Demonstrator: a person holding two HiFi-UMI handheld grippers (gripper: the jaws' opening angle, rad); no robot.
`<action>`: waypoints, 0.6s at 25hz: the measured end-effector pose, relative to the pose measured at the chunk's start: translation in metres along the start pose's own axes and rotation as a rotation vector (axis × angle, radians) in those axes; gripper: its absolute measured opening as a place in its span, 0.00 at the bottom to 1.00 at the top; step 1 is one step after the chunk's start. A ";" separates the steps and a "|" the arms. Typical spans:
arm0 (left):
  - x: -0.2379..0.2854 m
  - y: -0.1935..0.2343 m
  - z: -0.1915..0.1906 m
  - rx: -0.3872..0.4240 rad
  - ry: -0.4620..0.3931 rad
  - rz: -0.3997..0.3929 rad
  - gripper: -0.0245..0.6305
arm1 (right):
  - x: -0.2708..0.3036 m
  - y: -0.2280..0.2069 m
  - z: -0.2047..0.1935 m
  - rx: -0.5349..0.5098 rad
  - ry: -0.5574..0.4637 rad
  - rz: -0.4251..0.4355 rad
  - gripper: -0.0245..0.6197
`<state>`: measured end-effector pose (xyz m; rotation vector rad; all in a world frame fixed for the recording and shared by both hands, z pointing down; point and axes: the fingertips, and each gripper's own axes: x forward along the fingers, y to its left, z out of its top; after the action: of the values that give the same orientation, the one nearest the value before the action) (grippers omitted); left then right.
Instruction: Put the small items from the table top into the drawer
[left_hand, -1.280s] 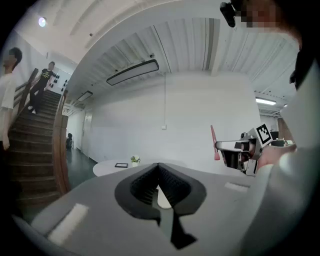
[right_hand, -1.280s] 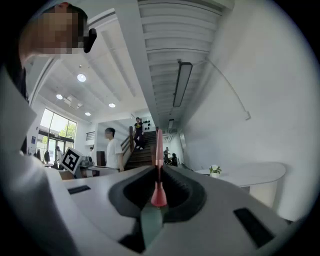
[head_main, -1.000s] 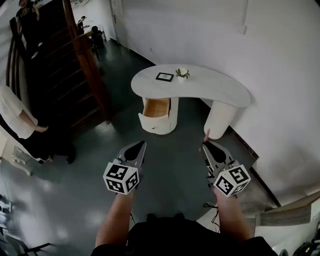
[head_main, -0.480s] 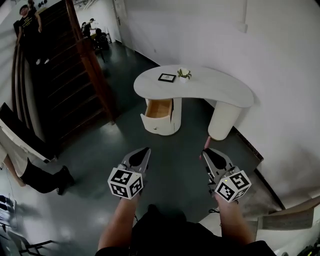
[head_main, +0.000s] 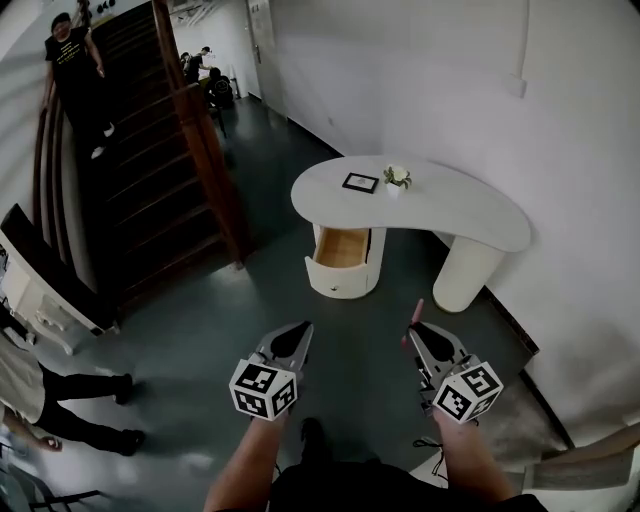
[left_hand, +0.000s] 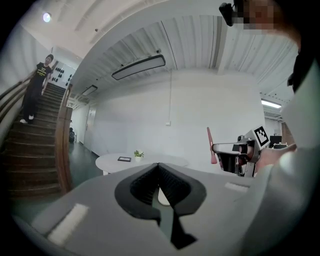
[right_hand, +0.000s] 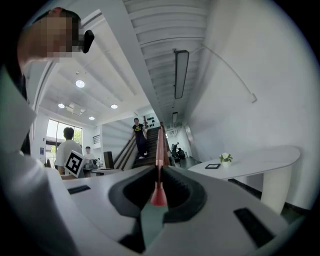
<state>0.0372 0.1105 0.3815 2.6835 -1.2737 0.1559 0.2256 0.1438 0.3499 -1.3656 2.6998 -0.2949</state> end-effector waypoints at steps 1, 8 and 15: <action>0.002 0.012 0.000 -0.003 0.001 0.001 0.05 | 0.014 0.002 -0.002 0.001 0.008 0.005 0.12; 0.009 0.106 0.010 -0.005 -0.005 0.004 0.05 | 0.116 0.023 -0.007 -0.008 0.046 0.032 0.12; 0.007 0.176 0.017 -0.023 -0.014 -0.011 0.05 | 0.187 0.047 -0.006 -0.022 0.066 0.028 0.12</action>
<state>-0.0945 -0.0073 0.3844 2.6758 -1.2572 0.1204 0.0771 0.0214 0.3448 -1.3459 2.7814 -0.3136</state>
